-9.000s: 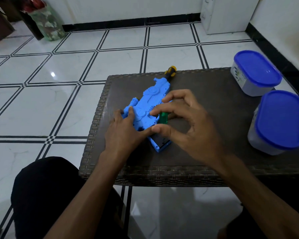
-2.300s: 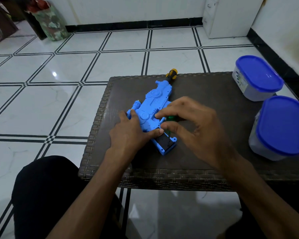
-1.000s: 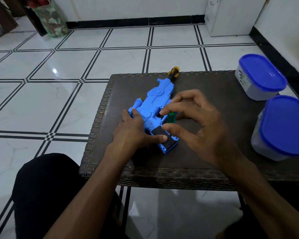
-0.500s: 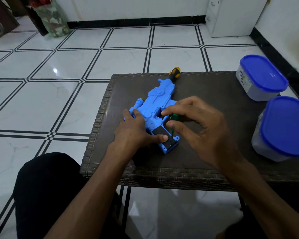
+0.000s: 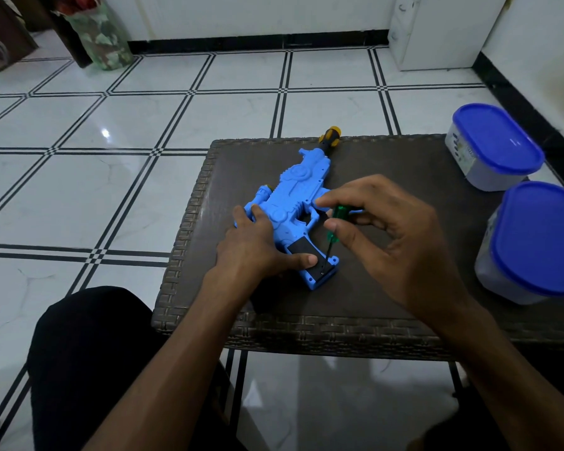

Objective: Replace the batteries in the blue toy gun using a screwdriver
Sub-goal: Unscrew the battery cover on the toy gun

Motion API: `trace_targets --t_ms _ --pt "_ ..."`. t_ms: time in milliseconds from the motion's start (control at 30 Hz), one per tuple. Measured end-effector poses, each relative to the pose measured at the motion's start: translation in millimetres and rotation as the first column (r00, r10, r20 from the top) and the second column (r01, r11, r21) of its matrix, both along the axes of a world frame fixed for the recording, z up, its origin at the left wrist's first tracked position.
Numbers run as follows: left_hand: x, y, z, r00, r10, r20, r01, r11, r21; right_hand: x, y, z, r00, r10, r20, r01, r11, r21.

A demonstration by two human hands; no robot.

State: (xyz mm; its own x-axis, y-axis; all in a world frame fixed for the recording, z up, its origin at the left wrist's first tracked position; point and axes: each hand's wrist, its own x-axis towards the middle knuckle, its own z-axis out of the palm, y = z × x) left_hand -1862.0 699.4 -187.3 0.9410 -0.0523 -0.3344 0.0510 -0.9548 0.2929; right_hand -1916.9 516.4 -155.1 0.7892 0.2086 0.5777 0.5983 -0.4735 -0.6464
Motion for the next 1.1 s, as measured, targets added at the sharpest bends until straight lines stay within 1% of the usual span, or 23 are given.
trace_targets --t_ms 200,300,367,467,633,767,900,1033,1100 --pt "0.2 0.6 -1.1 1.0 -0.003 0.004 0.003 1.0 -0.004 0.3 1.6 -3.3 1.0 0.021 -0.017 -0.021 1.0 -0.011" --pt "-0.9 0.3 -0.6 1.0 0.001 0.011 -0.001 1.0 -0.013 -1.1 5.3 -2.8 0.993 0.055 -0.104 -0.048 0.996 0.069" --pt "-1.0 0.0 -0.1 1.0 0.0 0.008 0.0 1.0 -0.016 -1.3 7.9 -2.3 0.988 0.075 -0.132 -0.066 0.996 0.066" --pt "-0.4 0.0 0.5 1.0 -0.01 0.017 0.01 1.0 -0.006 0.1 9.3 -3.2 0.991 0.096 -0.094 -0.096 0.995 0.001" --pt "-0.5 0.5 -0.1 1.0 -0.004 0.005 0.004 1.0 -0.012 4.6 6.3 -1.1 0.996 0.064 -0.06 -0.066 0.998 -0.016" --pt "-1.0 -0.2 -0.2 1.0 -0.004 0.007 0.004 1.0 -0.009 3.2 6.3 0.7 0.985 0.108 -0.135 -0.105 0.994 0.024" --pt "0.8 0.5 -0.9 1.0 -0.009 0.014 0.009 1.0 -0.011 2.4 9.7 -2.5 0.993 0.099 -0.064 -0.102 0.994 -0.041" --pt "-0.1 0.5 0.0 1.0 -0.006 -0.006 0.006 1.0 -0.007 3.2 9.3 -2.2 0.999 0.033 -0.026 -0.033 0.999 -0.007" --pt "-1.0 0.3 0.8 1.0 -0.006 0.002 0.006 1.0 -0.008 1.9 9.3 -0.6 0.997 0.046 -0.068 -0.044 0.998 0.039"
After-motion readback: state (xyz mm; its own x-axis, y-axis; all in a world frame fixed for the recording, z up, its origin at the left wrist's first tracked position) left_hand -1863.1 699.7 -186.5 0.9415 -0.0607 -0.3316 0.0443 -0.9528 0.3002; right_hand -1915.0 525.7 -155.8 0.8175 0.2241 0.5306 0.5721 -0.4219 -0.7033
